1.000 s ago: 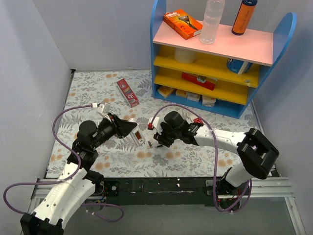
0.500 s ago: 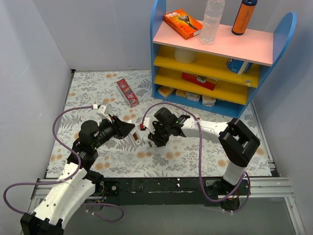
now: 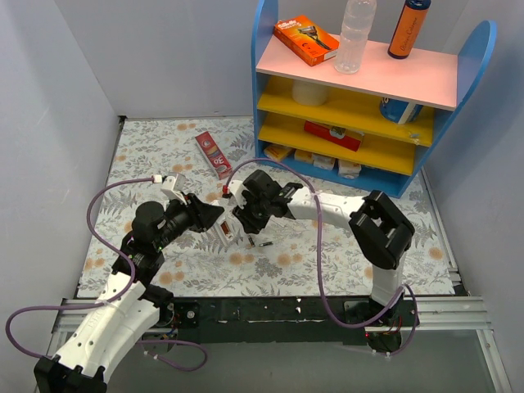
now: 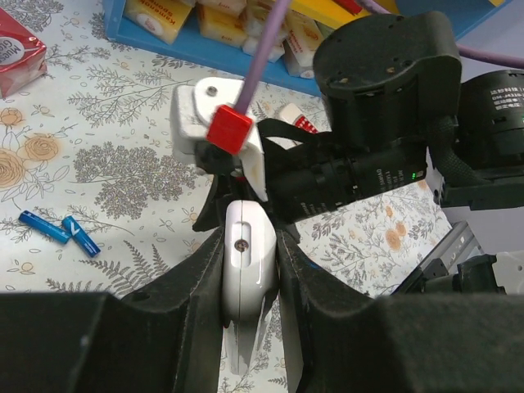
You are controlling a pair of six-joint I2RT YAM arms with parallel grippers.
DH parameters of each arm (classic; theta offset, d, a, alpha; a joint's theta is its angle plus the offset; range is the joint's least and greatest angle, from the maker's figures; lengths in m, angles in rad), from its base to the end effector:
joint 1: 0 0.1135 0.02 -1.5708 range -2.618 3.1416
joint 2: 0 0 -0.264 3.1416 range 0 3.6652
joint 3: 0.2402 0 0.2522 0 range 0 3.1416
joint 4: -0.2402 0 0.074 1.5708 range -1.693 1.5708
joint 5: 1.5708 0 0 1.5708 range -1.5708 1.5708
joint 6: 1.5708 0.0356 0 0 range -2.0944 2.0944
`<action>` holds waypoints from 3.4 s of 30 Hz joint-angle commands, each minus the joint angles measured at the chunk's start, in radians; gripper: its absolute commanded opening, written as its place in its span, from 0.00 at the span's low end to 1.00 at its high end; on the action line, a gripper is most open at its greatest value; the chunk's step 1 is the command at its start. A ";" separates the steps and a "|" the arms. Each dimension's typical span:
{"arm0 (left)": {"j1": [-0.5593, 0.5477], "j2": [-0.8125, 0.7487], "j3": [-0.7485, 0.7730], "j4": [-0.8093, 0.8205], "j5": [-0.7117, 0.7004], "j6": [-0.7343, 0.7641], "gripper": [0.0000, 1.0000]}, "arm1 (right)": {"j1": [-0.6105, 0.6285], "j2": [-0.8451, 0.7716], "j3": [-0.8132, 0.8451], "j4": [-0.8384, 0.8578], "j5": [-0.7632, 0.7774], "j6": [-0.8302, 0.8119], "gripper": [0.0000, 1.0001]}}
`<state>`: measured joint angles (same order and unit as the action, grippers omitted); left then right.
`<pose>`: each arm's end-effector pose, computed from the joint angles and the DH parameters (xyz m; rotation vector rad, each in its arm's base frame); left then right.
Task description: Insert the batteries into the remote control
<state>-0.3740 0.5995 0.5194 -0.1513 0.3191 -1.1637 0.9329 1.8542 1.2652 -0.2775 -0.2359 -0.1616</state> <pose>0.1411 -0.0674 0.2779 -0.5345 1.9454 -1.3332 0.2322 0.3272 0.1980 -1.3963 2.0820 0.6212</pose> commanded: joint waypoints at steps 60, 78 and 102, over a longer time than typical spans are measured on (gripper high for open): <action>0.007 0.003 -0.058 0.078 -0.069 -0.188 0.00 | 0.018 -0.225 -0.201 -0.003 0.244 -0.067 0.41; 0.006 0.016 -0.074 0.098 -0.055 -0.192 0.00 | 0.015 -0.009 -0.012 -0.196 0.056 -0.240 0.40; 0.007 0.023 -0.154 0.216 0.008 -0.274 0.00 | 0.047 -0.134 -0.110 -0.080 0.175 -0.187 0.01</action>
<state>-0.3695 0.6273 0.3870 -0.0280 0.2897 -1.4048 0.9707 1.8469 1.2018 -0.4297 -0.0677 -0.3813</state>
